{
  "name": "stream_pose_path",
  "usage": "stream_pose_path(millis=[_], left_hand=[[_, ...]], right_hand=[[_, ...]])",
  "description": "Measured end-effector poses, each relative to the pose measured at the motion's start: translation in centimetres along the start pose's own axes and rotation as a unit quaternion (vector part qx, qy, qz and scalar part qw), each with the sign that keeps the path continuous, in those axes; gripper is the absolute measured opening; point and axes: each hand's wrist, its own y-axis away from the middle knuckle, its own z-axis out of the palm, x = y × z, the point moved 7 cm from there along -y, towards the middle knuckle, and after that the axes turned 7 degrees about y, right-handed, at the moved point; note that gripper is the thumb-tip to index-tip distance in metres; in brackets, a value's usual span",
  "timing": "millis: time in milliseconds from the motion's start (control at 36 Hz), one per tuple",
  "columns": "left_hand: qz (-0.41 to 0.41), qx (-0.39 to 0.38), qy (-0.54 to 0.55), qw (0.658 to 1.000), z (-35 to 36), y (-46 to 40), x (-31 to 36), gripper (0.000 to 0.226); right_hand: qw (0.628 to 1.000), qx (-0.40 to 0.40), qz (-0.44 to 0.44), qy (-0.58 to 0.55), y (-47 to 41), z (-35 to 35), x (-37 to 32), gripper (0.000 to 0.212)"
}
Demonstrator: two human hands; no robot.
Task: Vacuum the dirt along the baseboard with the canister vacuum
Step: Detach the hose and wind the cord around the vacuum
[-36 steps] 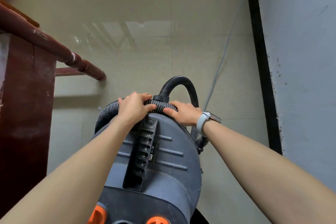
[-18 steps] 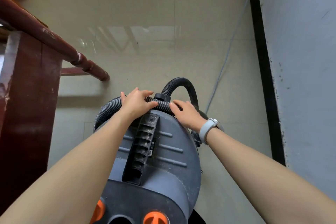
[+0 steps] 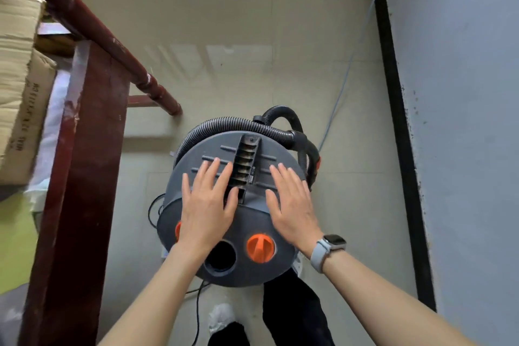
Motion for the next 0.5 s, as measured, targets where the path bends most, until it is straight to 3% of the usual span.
stream_pose_path(millis=[139, 333, 417, 500], left_hand=[[0.034, -0.007, -0.032, 0.999, -0.3, 6.0, -1.0, 0.052], [0.057, -0.024, -0.008, 0.998, -0.1, 15.2, -4.3, 0.052], [0.015, -0.039, 0.015, 0.999, 1.1, 19.3, -7.2, 0.054], [-0.05, -0.071, 0.03, 0.996, 3.4, 23.5, -10.6, 0.06]], right_hand=[[0.999, 0.01, 0.033, 0.016, 6.3, 1.7, -1.5, 0.075], [0.992, 0.108, 0.066, 0.029, 15.4, 6.8, -4.7, 0.059], [0.991, 0.125, 0.046, 0.024, 18.4, 10.8, -6.3, 0.055], [0.997, 0.068, 0.027, 0.015, 20.8, 15.1, -7.3, 0.058]])
